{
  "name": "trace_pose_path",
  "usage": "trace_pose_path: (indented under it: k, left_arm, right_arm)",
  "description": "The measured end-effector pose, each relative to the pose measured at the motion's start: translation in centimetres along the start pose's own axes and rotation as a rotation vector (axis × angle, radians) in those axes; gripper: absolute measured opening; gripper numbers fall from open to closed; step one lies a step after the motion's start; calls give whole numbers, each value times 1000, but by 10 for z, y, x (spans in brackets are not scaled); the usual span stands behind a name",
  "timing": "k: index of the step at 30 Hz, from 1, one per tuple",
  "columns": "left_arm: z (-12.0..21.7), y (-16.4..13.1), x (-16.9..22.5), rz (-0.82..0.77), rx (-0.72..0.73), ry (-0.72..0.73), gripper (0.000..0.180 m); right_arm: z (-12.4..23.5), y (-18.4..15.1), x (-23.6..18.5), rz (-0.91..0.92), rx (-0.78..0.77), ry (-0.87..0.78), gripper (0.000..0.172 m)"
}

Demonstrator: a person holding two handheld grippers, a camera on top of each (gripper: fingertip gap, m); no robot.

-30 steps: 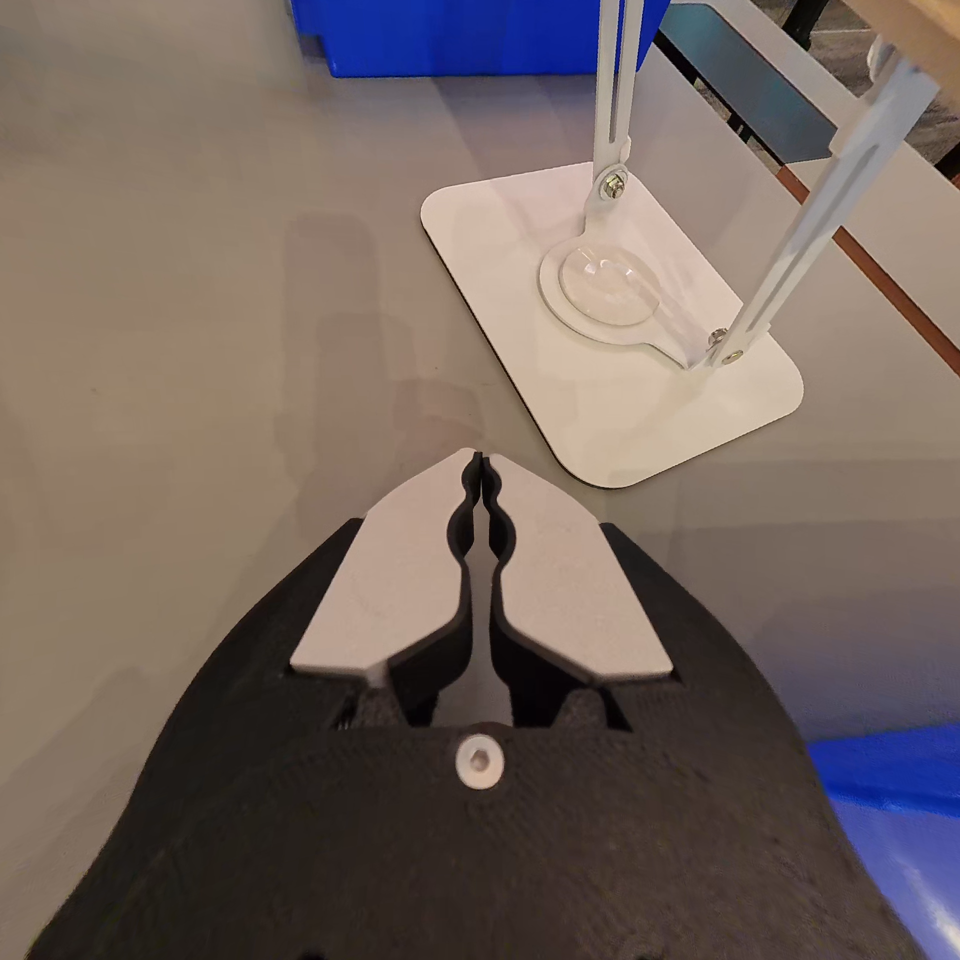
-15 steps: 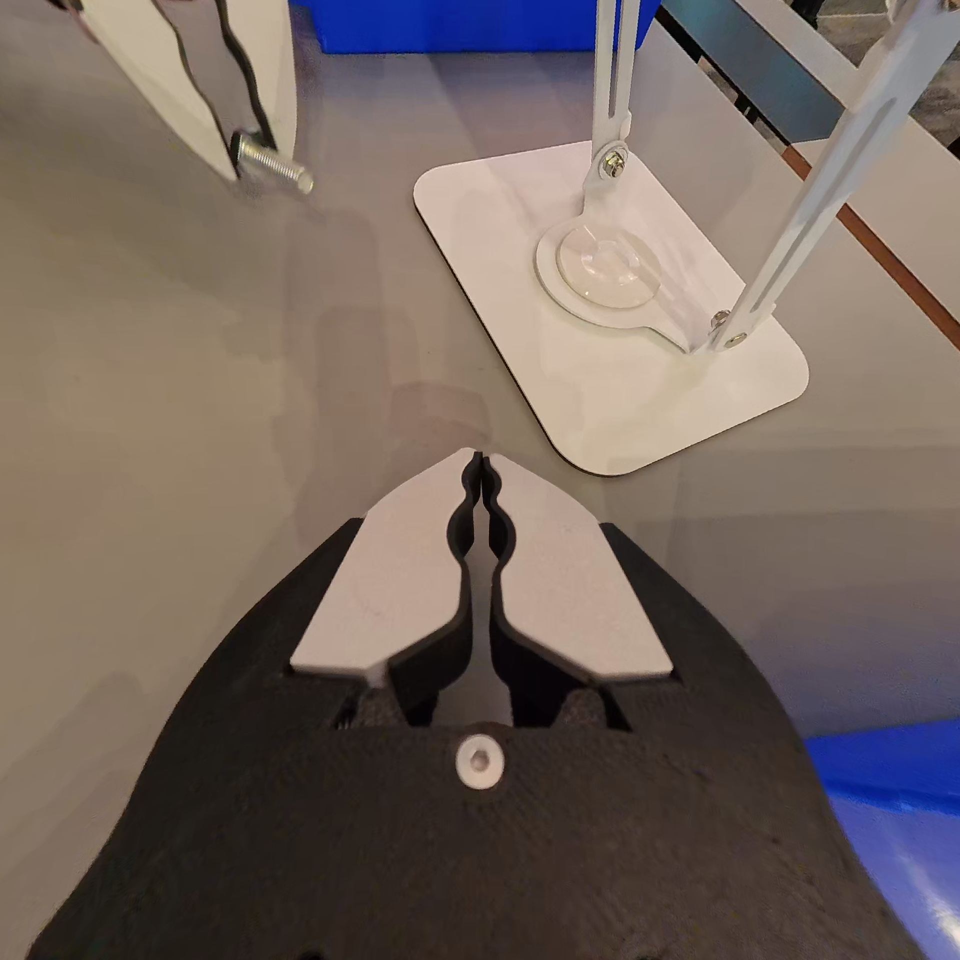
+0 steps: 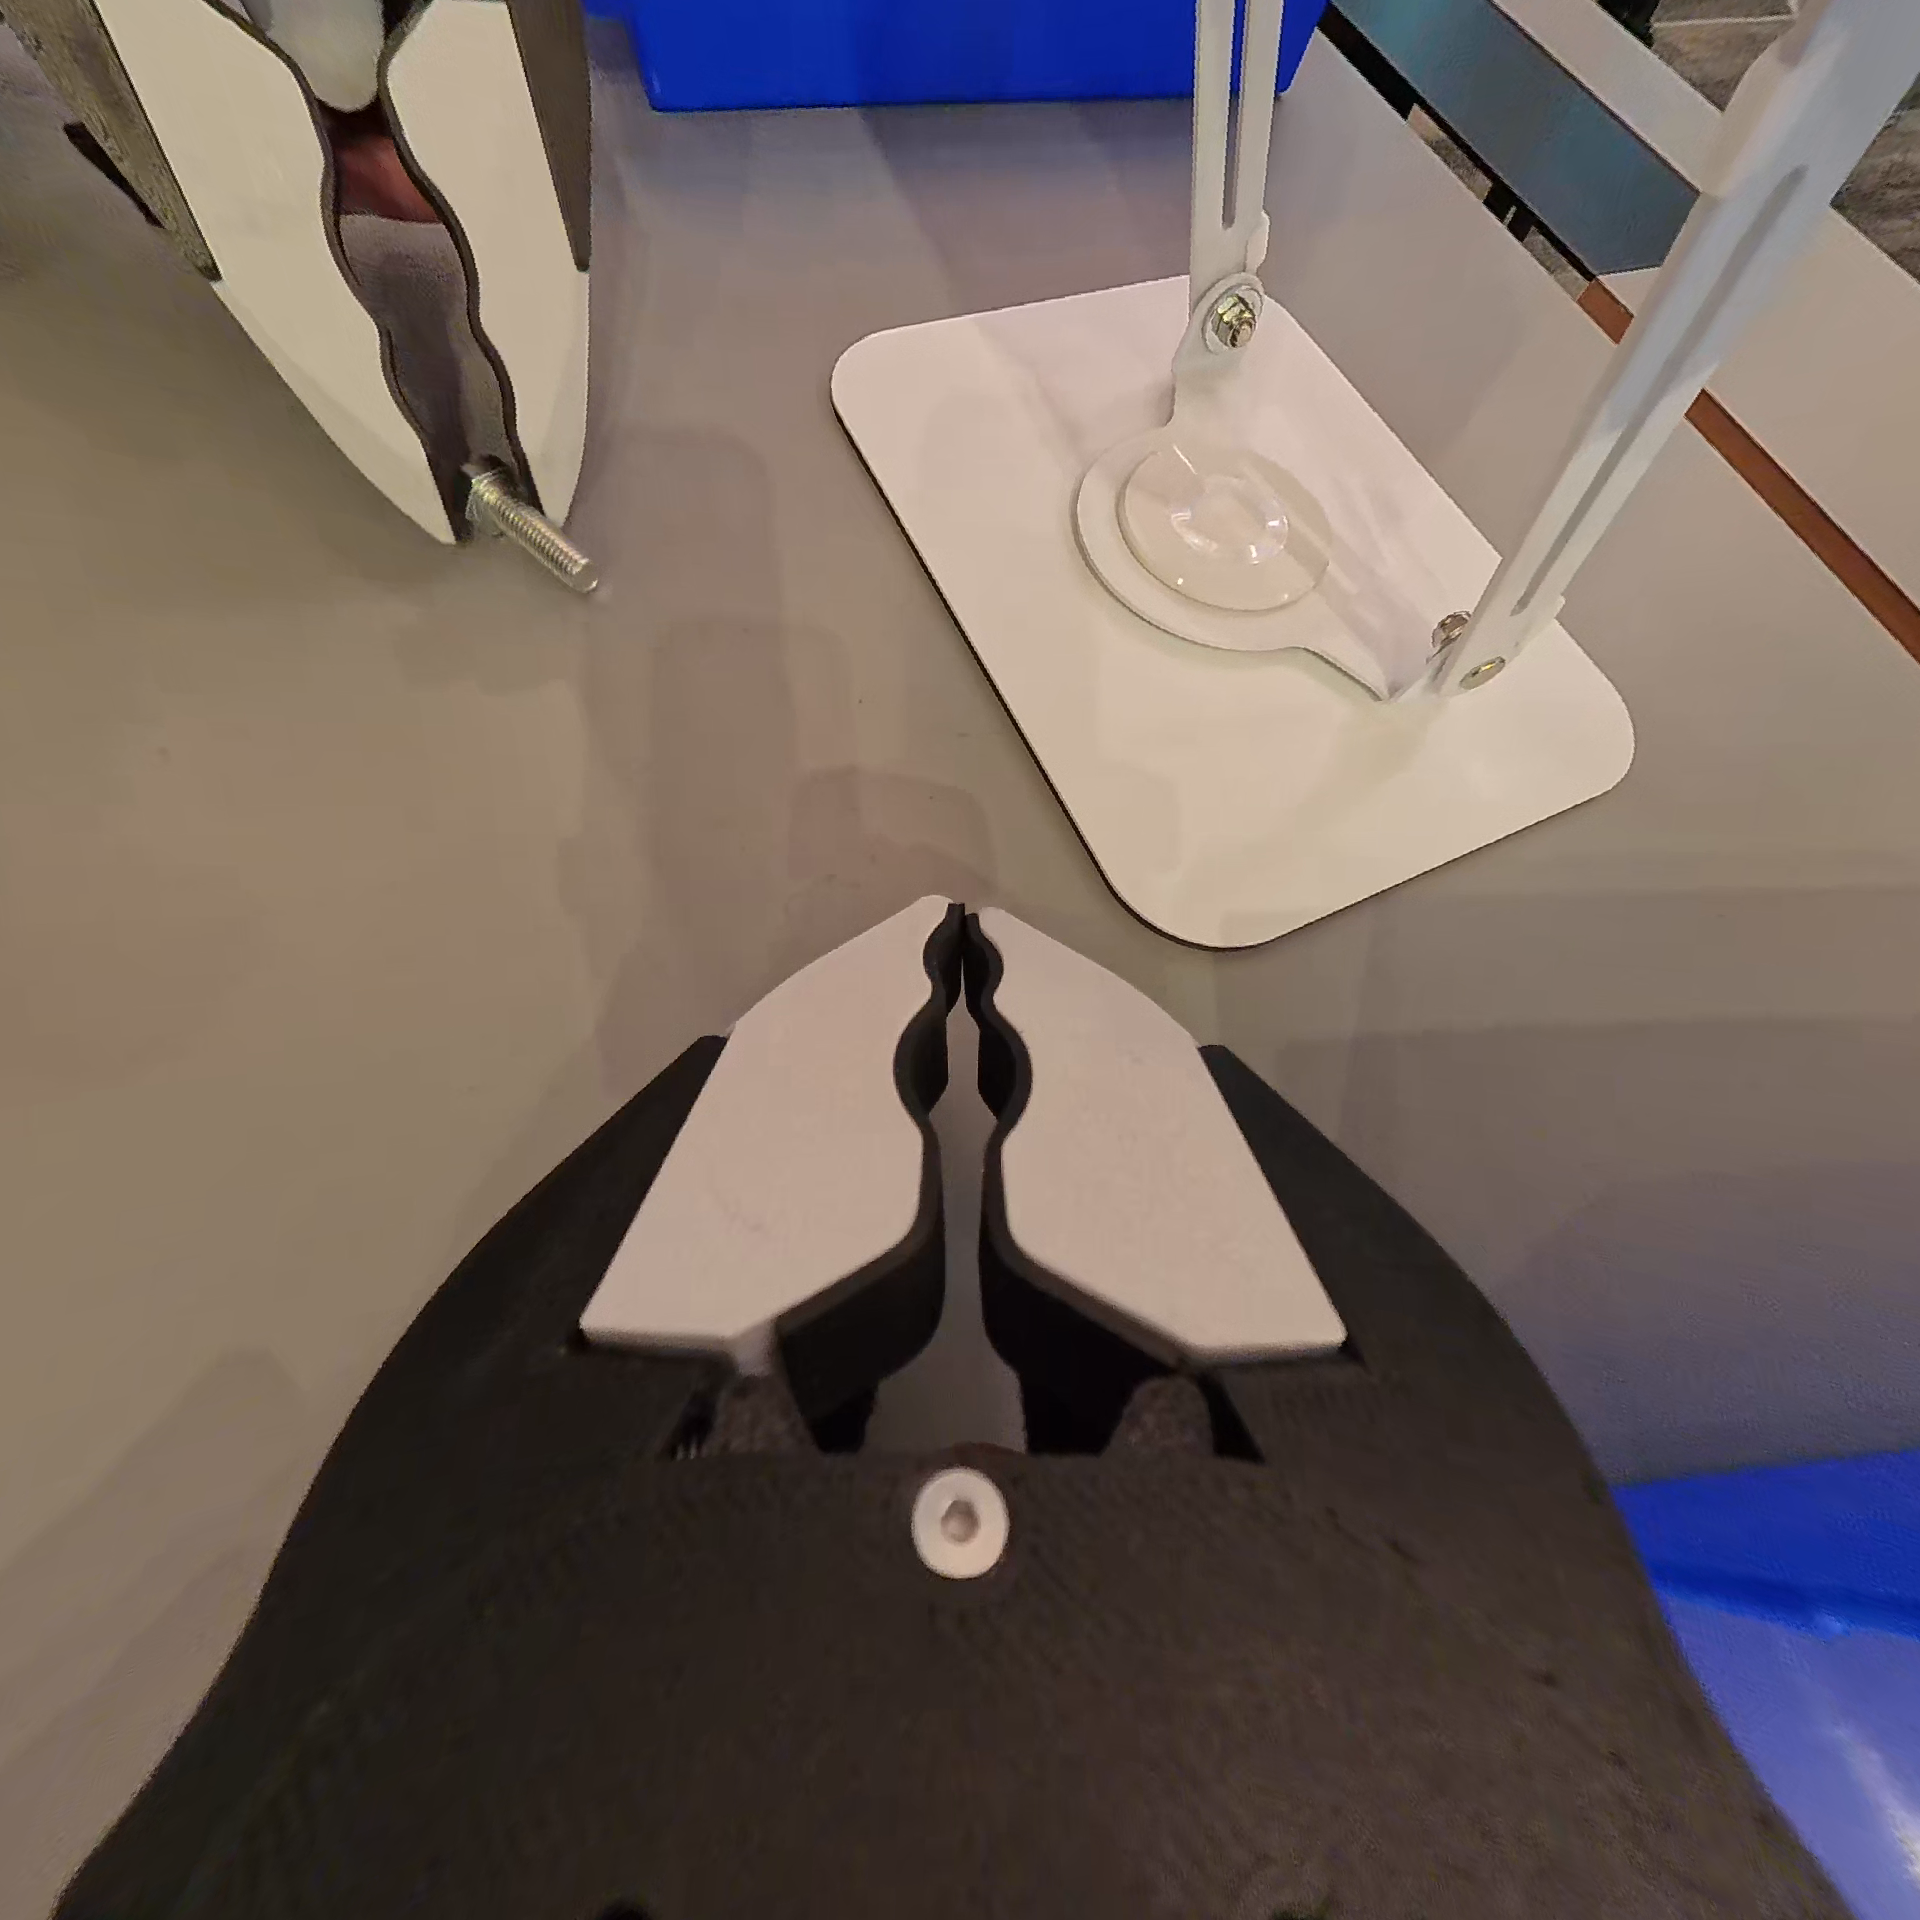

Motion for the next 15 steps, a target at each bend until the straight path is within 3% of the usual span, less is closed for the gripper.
trace_pose_path:
  k: [6, 10, 15]
  left_arm:
    - [0, -1, 2, 22, 21, -29, 24]
    - [6, -2, 1, 38, 53, -9, 38]
    - [51, -3, 3, 10, 155, 25, 44]
  right_arm:
    - [0, 0, 0, 0, -2, 1, 0]
    - [1, 0, 0, 1, 1, -3, 0]
    - [1, 0, 1, -1, 4, -6, 0]
Point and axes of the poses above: each gripper's, where its closed fingertips meet, z back along the fingers, y out of its top, x = y × z across the jaws, the point moved 9 cm from there along z, back along the fingers, and after that the axes turned 11 degrees about z, right-handed, at the moved point
